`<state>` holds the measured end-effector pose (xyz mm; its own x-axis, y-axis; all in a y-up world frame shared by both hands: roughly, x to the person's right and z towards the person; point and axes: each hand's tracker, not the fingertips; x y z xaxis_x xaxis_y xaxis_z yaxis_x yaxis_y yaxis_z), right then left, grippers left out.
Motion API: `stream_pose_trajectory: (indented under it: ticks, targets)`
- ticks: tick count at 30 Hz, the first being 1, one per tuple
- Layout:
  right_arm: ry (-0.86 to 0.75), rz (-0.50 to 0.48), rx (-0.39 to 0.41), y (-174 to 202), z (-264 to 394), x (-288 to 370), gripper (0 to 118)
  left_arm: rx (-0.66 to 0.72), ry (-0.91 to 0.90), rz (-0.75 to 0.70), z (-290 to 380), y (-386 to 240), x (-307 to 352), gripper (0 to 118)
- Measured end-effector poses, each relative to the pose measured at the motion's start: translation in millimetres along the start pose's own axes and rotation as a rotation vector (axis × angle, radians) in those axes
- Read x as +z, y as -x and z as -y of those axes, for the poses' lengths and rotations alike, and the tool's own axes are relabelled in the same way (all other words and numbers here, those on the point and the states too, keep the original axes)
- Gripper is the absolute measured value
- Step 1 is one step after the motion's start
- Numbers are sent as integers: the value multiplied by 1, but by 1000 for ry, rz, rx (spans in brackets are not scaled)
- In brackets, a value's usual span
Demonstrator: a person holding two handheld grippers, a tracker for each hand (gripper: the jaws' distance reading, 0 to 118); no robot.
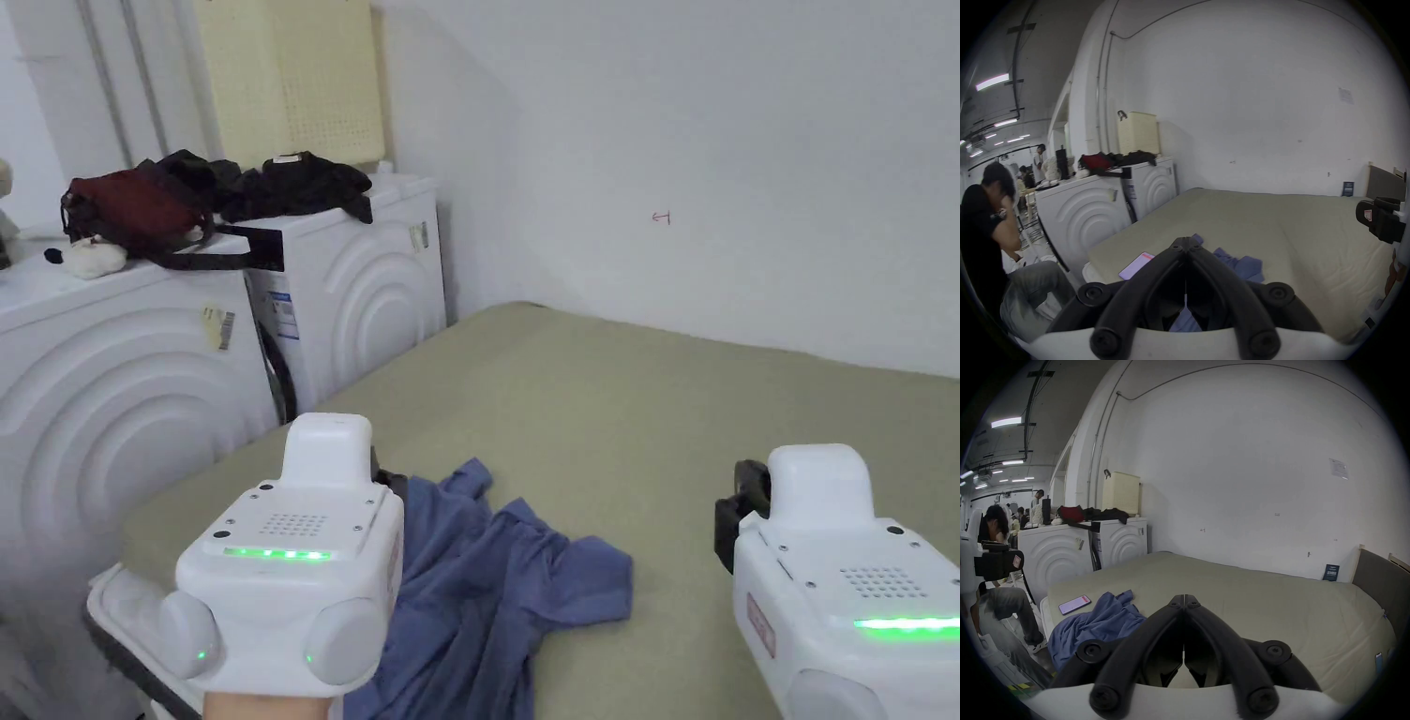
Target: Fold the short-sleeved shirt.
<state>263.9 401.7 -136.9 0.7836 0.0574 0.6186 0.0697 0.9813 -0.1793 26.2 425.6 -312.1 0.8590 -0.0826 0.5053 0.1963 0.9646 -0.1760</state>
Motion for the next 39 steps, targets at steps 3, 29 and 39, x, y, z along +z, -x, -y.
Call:
stream_pose_trajectory:
  ticks: [3, 29, 39]
  targets:
    - [11, -23, -1, 4, 4, -3, 0, 9, 16, -26, 6, 9, -6, 0]
    - [304, -30, -20, -15, 103, -66, 0, 18, 749, 229, 138, -44, -232, 118]
    - [369, -7, -50, -35, 124, -60, 0, -83, 879, 259, 161, -71, -245, 88]
